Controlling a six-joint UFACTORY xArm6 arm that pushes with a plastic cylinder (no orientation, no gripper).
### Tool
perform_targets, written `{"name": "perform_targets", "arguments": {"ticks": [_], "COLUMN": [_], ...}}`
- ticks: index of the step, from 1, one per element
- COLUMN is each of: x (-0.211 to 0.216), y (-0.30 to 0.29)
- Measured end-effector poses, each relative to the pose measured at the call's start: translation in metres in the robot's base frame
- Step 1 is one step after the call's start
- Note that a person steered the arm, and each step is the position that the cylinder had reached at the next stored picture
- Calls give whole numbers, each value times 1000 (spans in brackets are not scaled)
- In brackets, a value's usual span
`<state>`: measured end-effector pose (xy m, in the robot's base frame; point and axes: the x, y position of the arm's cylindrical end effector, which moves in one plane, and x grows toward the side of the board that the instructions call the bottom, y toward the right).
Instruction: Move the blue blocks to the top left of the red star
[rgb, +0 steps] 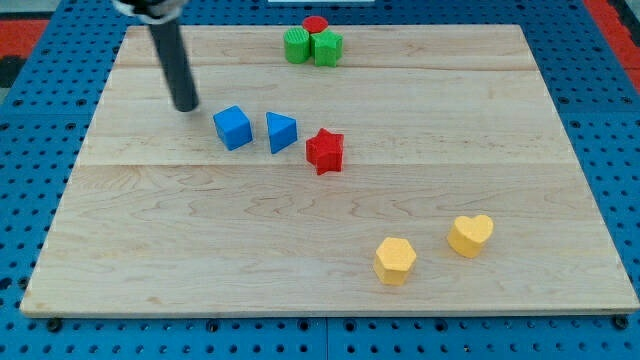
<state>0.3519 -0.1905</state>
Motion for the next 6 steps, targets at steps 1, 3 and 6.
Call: {"name": "perform_targets", "arguments": {"ticks": [1, 3, 6], "x": [28, 29, 13], "y": [28, 134, 120]}}
